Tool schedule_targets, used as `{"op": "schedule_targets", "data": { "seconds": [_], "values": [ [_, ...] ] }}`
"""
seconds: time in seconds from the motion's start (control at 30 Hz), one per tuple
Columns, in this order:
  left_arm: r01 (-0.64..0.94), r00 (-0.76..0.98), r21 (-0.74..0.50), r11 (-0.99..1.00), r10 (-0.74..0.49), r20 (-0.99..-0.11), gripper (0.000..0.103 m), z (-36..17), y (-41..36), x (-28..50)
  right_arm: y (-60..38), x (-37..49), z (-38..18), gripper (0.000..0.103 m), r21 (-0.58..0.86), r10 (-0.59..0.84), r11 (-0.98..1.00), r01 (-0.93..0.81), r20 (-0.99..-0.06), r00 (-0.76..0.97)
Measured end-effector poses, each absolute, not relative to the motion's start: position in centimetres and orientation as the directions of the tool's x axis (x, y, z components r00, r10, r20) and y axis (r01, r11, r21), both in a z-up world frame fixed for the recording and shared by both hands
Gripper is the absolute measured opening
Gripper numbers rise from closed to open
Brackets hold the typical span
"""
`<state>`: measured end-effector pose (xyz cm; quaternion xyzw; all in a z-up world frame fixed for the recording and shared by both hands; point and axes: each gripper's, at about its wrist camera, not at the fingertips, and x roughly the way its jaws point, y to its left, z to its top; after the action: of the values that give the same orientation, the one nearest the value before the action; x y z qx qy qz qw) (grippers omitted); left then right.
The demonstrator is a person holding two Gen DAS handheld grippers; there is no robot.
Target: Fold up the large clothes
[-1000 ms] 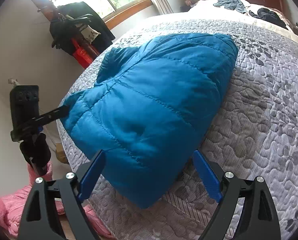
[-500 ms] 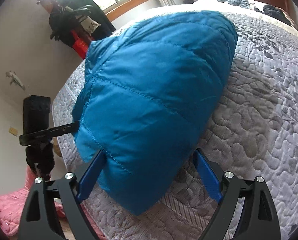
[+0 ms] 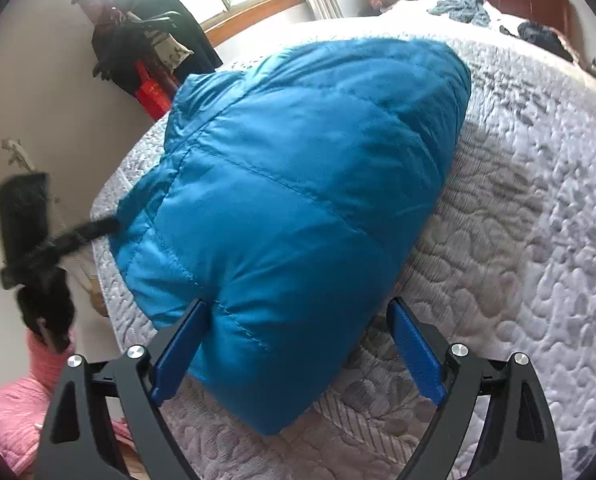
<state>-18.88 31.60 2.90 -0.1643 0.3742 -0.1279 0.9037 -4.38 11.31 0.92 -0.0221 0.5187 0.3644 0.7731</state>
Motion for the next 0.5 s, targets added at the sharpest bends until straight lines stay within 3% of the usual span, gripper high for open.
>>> {"op": "schedule_targets", "data": {
  "seconds": [0.2,0.33,0.5],
  "values": [
    [0.151,0.653,-0.39,0.908,-0.388,-0.651,0.029,3.7,29.2,-17.3,11.4,-4.8,1.2,0.09,0.322,0.523,0.745,-0.584,-0.826,0.211],
    [0.125,0.64,-0.347,0.929,-0.343,-0.687,0.03,2.7,28.6,-16.2,11.5,-5.0,1.3,0.09,0.316,0.517,0.747,-0.585,-0.829,0.212],
    [0.111,0.596,-0.393,0.913,-0.378,-0.708,0.032,0.6,29.9,-15.7,12.0,-5.3,1.3,0.09,0.317,0.516,0.746,-0.586,-0.83,0.209]
  ]
}}
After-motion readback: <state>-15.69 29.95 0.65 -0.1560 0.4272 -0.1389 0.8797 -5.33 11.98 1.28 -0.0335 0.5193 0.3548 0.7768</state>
